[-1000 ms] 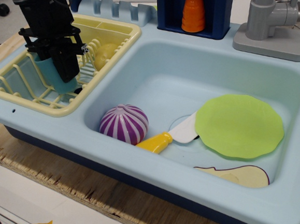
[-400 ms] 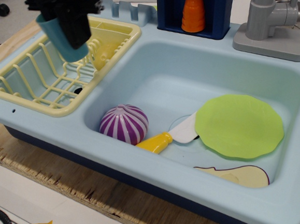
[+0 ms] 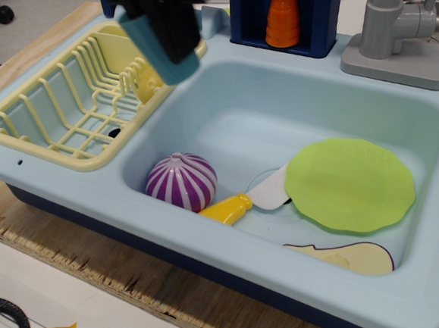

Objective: Put cup from counter or drying rack into sink

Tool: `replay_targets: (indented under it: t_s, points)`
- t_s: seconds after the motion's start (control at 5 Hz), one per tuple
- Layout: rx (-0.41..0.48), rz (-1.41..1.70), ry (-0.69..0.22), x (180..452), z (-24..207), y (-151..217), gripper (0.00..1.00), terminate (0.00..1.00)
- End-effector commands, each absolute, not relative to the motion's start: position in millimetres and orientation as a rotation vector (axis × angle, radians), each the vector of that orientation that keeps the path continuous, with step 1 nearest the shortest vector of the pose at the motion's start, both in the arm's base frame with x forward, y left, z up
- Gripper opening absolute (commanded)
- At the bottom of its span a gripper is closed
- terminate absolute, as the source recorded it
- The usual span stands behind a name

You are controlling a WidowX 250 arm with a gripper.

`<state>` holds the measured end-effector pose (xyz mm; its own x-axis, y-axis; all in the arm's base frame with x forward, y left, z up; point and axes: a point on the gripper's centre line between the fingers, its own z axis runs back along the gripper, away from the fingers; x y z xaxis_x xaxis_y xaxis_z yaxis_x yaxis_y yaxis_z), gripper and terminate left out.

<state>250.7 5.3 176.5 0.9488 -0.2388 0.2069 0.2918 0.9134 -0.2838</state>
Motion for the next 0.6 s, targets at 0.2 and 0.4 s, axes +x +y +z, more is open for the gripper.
replay_targets:
  t_s: [0.2, 0.4]
  points:
    - [-0.421, -0.378, -0.134, 266.1, 172.0, -8.6, 1.0, 0.0]
    - [-0.421, -0.378, -0.134, 266.1, 172.0, -8.6, 1.0, 1.0]
